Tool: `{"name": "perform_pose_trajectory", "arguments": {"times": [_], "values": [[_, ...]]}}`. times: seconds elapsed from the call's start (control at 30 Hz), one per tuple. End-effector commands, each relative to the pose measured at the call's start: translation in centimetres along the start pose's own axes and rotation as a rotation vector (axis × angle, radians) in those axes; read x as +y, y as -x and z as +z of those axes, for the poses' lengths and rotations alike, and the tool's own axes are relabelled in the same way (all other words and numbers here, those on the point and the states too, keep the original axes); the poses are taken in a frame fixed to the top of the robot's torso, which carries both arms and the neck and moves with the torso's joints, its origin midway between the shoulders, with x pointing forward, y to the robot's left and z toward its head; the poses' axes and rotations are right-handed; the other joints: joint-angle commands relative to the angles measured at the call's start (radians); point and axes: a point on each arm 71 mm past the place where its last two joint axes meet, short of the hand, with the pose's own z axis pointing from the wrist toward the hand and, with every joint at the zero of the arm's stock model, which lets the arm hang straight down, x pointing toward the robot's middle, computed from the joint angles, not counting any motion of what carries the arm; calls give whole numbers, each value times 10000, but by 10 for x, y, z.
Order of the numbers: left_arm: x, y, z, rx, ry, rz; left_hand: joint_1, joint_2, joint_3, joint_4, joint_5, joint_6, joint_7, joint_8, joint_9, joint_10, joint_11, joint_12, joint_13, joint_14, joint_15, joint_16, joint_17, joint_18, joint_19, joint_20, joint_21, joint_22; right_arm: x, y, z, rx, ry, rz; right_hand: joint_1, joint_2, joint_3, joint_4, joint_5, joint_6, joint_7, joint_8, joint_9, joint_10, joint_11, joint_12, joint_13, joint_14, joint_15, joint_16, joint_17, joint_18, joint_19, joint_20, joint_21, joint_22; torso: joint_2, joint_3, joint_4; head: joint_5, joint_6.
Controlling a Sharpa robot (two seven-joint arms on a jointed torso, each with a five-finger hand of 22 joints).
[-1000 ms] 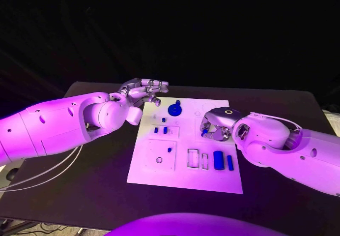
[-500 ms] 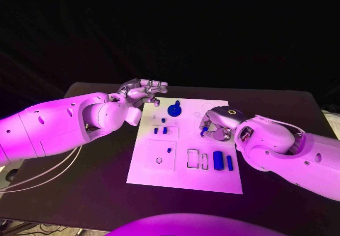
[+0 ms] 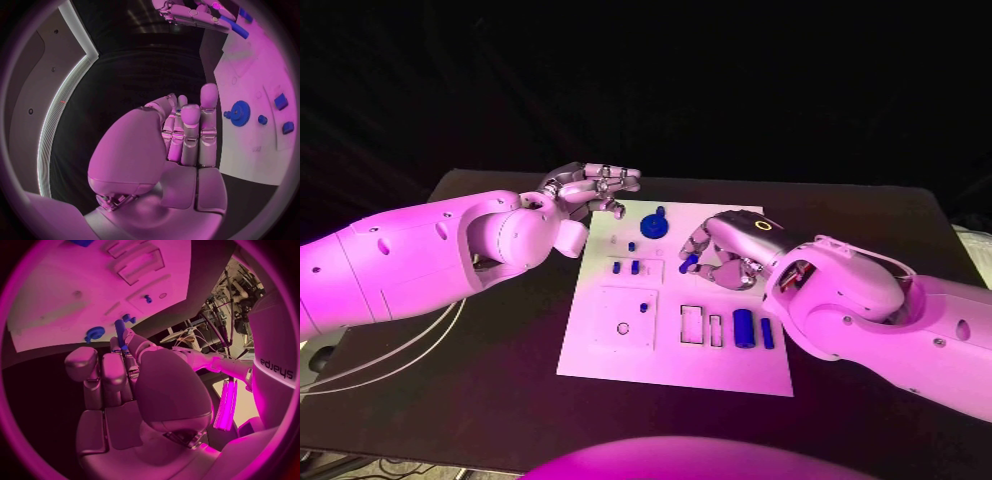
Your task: Assemble the parts on the task board
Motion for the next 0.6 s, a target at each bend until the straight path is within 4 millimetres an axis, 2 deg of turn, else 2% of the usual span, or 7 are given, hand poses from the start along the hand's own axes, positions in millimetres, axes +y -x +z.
{"name": "perform_pose_trajectory", "arguments": {"times": [0.03, 0.13, 0.3, 0.4, 0.6], "values": [[0, -4, 1, 282, -59, -26, -42, 5, -48, -54, 42, -126, 19, 46, -11, -105, 19, 49, 21, -76, 20, -41, -26, 179, -84, 35, -49, -20, 17, -9, 6, 75, 681, 569, 104, 58, 279, -204, 30, -14, 58, -55, -6, 470, -377, -35, 30, 215, -38, 40, 8, -67, 9, -11, 36, -1, 3, 9, 19, 27, 4], [0, -5, 1, 314, -55, -33, -77, -10, -66, -48, 39, -137, 22, 48, -11, -119, 26, 60, 25, -81, 25, -40, -33, 177, -83, 40, -50, -19, 32, -20, 13, 165, 1072, 740, 96, 67, 316, -213, 33, -20, 62, -62, -6, 473, -373, -48, 32, 213, -35, 38, 0, -65, 3, -8, 37, -6, -2, 6, 20, 43, -1], [0, -7, 2, 361, -44, -41, -77, -10, -66, -48, 39, -137, 22, 48, -11, -119, 26, 60, 25, -81, 25, -40, -33, 177, -83, 40, -50, -19, 48, -34, 19, 398, 1472, 909, 83, 72, 351, -220, 34, -25, 66, -69, -6, 472, -369, -62, 34, 212, -32, 42, 1, -63, -2, -5, 38, -9, 15, 1, 27, 150, -50], [0, -8, 3, 381, -40, -44, -77, -10, -66, -48, 39, -137, 22, 48, -11, -119, 26, 60, 25, -81, 25, -40, -33, 177, -83, 40, -50, -19, 53, -41, 21, 603, 1587, 955, 78, 70, 369, -228, 34, -28, 67, -72, -5, 471, -367, -70, 35, 212, -30, 48, 6, -63, -5, -4, 40, -10, 12, -9, 11, 192, -68], [0, -11, 4, 426, -31, -52, -77, -10, -66, -48, 39, -137, 22, 48, -11, -119, 26, 60, 25, -81, 25, -40, -33, 177, -83, 40, -50, -19, 58, -60, 25, 1123, 1674, 972, 65, 60, 407, -247, 34, -37, 72, -81, -6, 465, -362, -90, 36, 207, -26, 43, -7, -60, -17, 1, 36, -23, 21, 5, 4, 236, -114]]}}
